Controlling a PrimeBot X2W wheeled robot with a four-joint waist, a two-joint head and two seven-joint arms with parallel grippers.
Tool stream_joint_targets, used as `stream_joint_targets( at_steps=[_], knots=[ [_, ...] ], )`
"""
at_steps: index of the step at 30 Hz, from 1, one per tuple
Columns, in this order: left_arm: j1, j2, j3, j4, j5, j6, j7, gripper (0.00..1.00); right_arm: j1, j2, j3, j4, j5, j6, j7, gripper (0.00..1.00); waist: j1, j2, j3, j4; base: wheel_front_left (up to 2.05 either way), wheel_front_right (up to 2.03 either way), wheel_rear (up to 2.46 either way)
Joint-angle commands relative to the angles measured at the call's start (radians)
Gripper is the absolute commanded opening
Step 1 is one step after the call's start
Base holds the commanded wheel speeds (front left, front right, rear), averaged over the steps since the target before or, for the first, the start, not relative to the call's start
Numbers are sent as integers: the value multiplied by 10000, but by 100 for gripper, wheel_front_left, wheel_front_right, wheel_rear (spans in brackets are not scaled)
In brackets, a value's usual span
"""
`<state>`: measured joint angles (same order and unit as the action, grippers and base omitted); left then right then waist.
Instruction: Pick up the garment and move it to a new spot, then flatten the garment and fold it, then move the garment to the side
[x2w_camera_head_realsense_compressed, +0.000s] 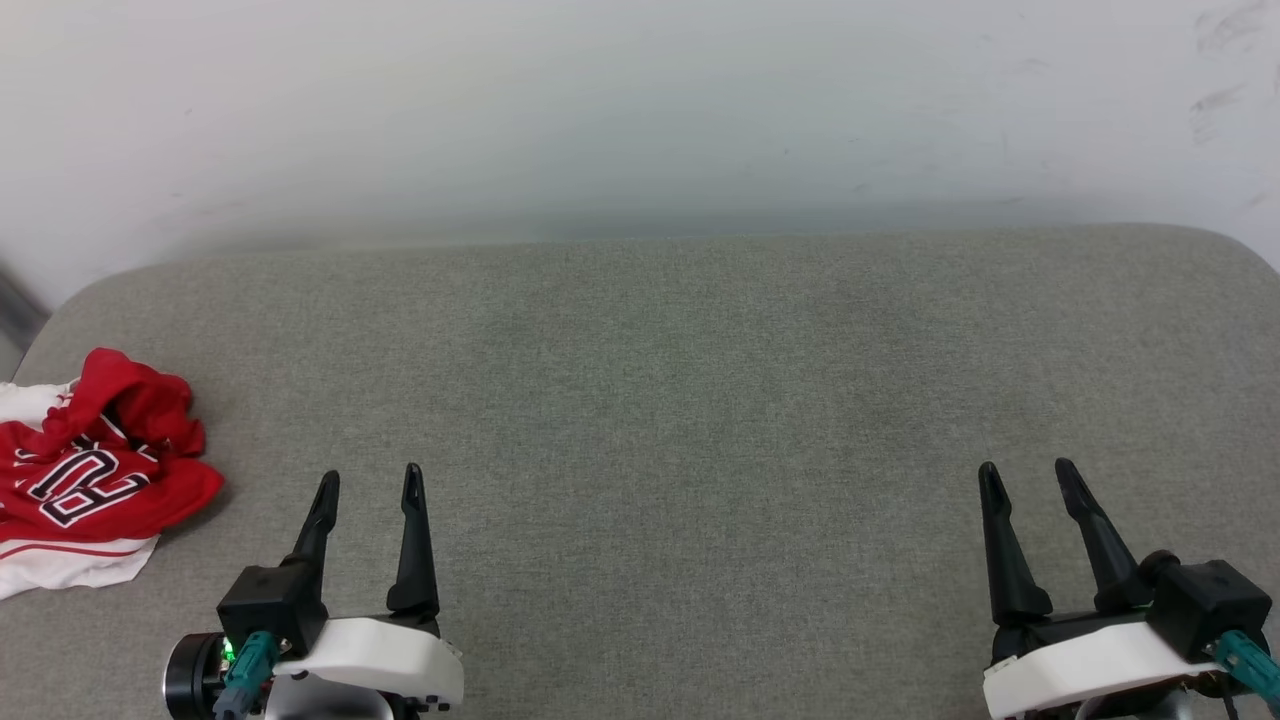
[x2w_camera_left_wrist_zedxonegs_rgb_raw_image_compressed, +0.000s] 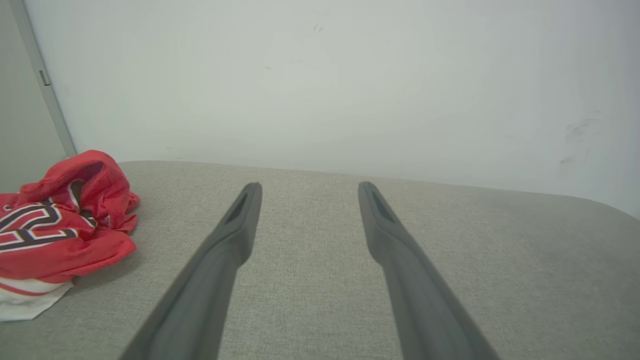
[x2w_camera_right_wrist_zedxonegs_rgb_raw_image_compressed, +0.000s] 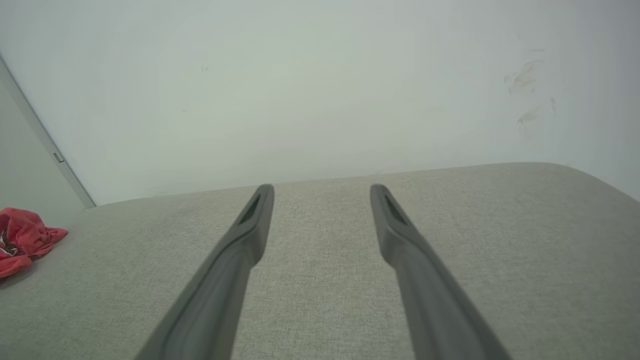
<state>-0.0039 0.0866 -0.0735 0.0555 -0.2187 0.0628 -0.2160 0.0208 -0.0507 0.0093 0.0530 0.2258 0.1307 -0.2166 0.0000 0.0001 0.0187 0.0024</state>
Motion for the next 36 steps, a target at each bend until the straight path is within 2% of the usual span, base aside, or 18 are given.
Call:
stream_joint_targets(
  at_steps=[1, 24, 36],
  knots=[
    [65, 4, -3, -91, 170, 3, -94, 100, 17, 6, 9, -116, -164, 0, -78, 100, 0, -1, 1, -1, 0, 0, 0],
    [246, -278, 251, 386, 1424, -591, -514, 100, 229, 11, 239, -31, -1334, 0, -498, 100, 0, -1, -55, -30, 0, 0, 0],
    [200, -359, 487, 553, 1164, -837, -507, 100, 200, 11, 191, 134, -748, 0, -492, 100, 0, -1, -27, -13, 0, 0, 0]
  ],
)
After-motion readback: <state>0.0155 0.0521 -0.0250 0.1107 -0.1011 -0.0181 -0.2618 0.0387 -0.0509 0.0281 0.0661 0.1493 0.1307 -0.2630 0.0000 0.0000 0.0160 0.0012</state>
